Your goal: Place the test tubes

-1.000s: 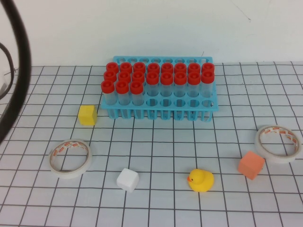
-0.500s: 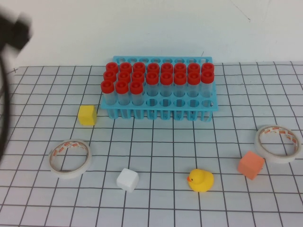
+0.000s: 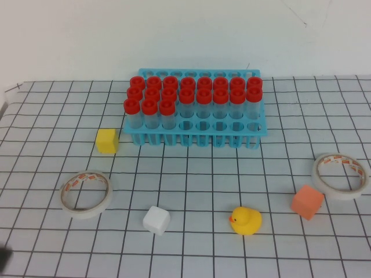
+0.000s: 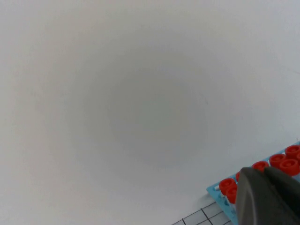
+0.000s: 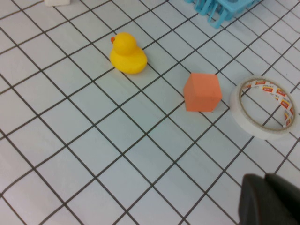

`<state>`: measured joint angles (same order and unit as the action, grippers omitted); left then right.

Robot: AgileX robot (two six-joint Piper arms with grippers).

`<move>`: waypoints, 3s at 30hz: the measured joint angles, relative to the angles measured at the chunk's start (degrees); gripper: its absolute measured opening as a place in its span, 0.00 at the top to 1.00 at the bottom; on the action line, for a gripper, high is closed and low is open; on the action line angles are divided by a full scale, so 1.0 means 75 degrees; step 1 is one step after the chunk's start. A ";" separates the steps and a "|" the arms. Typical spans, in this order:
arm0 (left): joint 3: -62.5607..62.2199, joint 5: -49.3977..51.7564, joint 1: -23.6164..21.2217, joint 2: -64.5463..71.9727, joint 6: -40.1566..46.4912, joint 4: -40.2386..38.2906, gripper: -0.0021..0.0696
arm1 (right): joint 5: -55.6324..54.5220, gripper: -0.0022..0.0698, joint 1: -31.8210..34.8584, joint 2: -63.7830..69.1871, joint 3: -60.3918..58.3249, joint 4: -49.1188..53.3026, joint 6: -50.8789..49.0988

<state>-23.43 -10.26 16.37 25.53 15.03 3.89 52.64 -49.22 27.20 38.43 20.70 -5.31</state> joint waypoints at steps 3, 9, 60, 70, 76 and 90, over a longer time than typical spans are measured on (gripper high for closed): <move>0.1199 -0.0985 0.0000 -0.0814 0.0000 -0.0100 0.97 | 0.0000 0.97 0.0000 0.0000 0.0000 0.0000 0.0000; 0.3026 -0.1510 -0.0002 -0.2323 -0.0007 -0.1393 0.97 | 0.0000 0.97 0.0000 0.0000 0.0000 0.0000 0.0000; 0.3253 0.3812 -0.1539 -0.3511 -0.0191 -0.2100 0.97 | 0.0014 0.97 0.0000 0.0000 0.0000 0.0000 0.0000; 0.3253 0.3752 -0.1539 -0.3511 -0.2385 -0.0329 0.97 | 0.0014 0.97 0.0000 0.0000 0.0000 0.0000 0.0000; 0.3253 0.3752 -0.1542 -0.3511 -0.2454 -0.0317 0.97 | 0.0014 0.97 0.0000 0.0000 0.0000 0.0000 0.0000; 0.3253 0.3752 -0.1542 -0.3511 -0.2467 -0.0942 0.97 | 0.0014 0.97 0.0000 0.0000 0.0000 0.0000 0.0000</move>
<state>0.96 17.89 4.80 -0.81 -3.47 -3.17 52.75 -49.22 27.20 38.43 20.70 -5.31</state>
